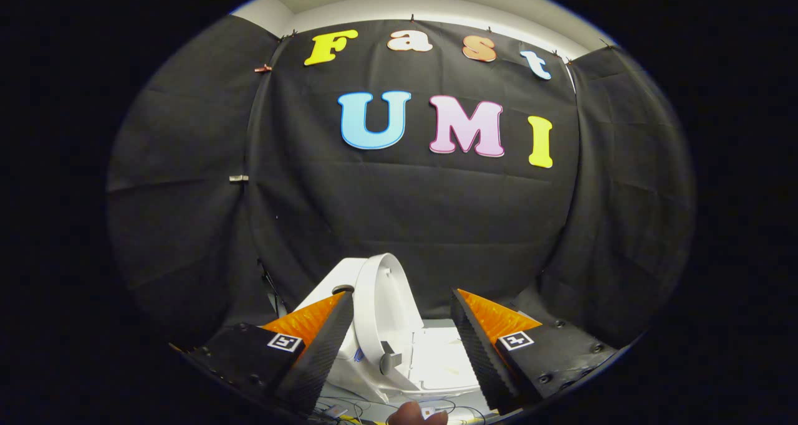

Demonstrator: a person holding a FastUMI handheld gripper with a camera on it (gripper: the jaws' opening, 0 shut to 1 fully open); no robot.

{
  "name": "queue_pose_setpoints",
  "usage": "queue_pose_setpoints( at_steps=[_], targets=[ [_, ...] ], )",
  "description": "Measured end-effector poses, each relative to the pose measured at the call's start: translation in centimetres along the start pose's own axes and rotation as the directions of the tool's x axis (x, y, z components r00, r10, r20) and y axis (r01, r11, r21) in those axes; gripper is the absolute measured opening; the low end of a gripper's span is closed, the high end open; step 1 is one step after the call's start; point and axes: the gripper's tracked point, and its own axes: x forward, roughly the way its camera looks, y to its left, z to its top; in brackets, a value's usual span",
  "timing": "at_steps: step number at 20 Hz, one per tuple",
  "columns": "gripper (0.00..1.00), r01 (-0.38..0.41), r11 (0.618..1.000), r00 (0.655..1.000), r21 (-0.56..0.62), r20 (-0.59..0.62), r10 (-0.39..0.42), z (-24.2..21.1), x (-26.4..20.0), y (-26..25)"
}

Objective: Open the toilet lid.

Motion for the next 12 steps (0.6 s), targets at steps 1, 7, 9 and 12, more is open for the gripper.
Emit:
queue_pose_setpoints(
  at_steps=[1, 7, 9, 12],
  targets=[
    [0.98, 0.008, 1.000, 1.000, -0.006, 0.013, -0.008, 1.0, -0.5, -0.7],
    [0.98, 0.023, 1.000, 0.996, -0.010, 0.082, -0.022, 6.2, -3.4, -4.4],
    [0.98, 0.031, 0.999, 0.995, -0.005, 0.099, -0.031, 7.4, -4.5, -5.9],
    [0.98, 0.040, 0.999, 0.991, 0.002, 0.126, -0.040, 8.9, -6.2, -8.0]
  ],
)
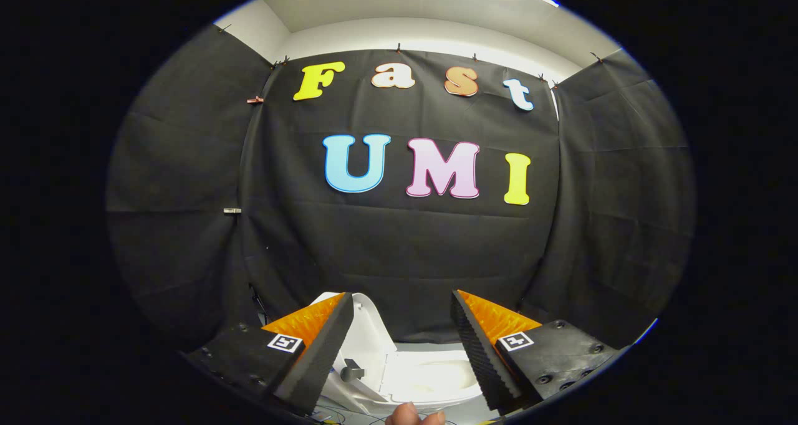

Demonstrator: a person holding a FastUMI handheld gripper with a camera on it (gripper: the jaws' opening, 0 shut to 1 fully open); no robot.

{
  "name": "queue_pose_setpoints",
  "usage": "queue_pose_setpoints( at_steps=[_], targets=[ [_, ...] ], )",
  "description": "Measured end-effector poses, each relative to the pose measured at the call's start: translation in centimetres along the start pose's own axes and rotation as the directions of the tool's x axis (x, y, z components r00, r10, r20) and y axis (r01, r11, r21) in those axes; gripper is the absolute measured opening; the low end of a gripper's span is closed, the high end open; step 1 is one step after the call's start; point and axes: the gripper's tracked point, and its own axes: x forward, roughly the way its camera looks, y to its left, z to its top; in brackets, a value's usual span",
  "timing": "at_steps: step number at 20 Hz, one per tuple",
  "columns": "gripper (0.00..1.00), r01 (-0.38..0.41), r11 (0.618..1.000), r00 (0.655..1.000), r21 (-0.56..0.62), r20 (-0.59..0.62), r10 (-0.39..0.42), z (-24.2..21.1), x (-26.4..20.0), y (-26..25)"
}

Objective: Open the toilet lid.

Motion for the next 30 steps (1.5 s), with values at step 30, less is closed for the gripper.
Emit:
queue_pose_setpoints(
  at_steps=[30],
  targets=[
    [0.98, 0.121, 0.993, 0.991, -0.010, 0.056, -0.120, 3.7, -4.1, -8.2]
  ],
)
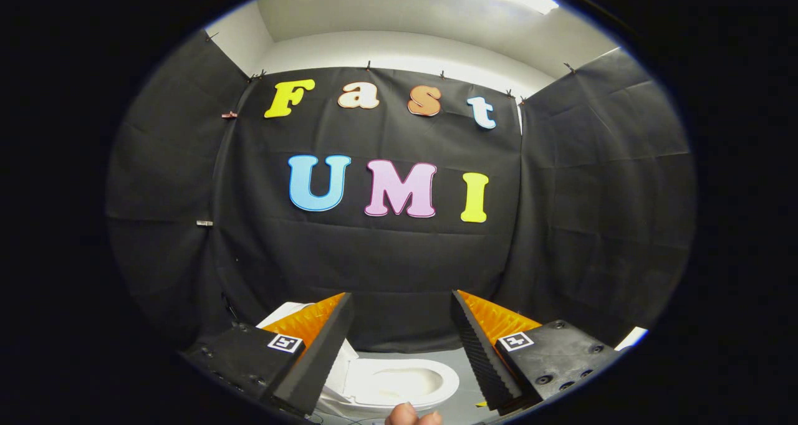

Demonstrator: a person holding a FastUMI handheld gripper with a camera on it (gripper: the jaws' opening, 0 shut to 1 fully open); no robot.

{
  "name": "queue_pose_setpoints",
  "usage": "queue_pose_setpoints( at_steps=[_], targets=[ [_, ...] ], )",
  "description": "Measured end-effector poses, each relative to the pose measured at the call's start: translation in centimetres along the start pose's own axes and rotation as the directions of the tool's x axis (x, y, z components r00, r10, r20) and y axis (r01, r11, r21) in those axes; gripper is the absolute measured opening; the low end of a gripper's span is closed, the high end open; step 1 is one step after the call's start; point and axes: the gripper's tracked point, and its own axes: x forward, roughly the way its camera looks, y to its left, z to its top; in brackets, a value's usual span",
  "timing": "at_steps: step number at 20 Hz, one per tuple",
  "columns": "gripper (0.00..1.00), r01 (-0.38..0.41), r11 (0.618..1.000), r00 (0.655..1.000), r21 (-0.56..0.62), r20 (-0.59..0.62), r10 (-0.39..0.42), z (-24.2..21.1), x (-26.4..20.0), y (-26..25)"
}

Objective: Open the toilet lid.

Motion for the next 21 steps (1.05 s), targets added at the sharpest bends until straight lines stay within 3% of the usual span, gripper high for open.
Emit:
queue_pose_setpoints(
  at_steps=[21],
  targets=[
    [0.98, -0.005, 1.000, 1.000, 0.012, 0.016, 0.005, 0.9, -0.1, -0.1]
  ],
)
